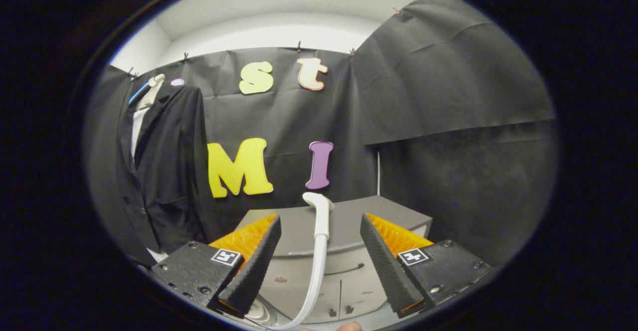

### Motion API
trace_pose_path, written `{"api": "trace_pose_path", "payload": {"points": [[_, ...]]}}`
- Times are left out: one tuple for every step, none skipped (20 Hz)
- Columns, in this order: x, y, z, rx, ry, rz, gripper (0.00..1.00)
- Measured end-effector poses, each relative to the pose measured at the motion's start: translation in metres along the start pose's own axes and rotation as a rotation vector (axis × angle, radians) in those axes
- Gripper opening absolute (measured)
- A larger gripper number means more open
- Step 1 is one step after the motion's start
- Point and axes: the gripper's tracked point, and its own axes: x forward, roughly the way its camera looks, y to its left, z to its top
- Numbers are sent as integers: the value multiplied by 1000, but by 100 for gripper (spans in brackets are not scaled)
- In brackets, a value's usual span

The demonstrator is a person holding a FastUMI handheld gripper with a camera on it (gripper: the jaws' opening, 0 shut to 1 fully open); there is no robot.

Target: Iron the clothes twice with a garment steamer, once on the left side and once on the right side.

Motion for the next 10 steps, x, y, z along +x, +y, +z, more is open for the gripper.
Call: {"api": "trace_pose_path", "payload": {"points": [[19,1,3,7,13,14,99],[36,2,3,16,35,20,99],[58,2,2,24,72,28,100],[78,0,-1,36,115,30,100],[94,3,-5,44,160,49,100],[110,6,-8,56,198,70,100],[125,6,-13,62,233,86,100],[140,4,-19,59,267,90,100],[152,0,-24,51,298,88,99],[164,-4,-29,45,323,84,100]]}}
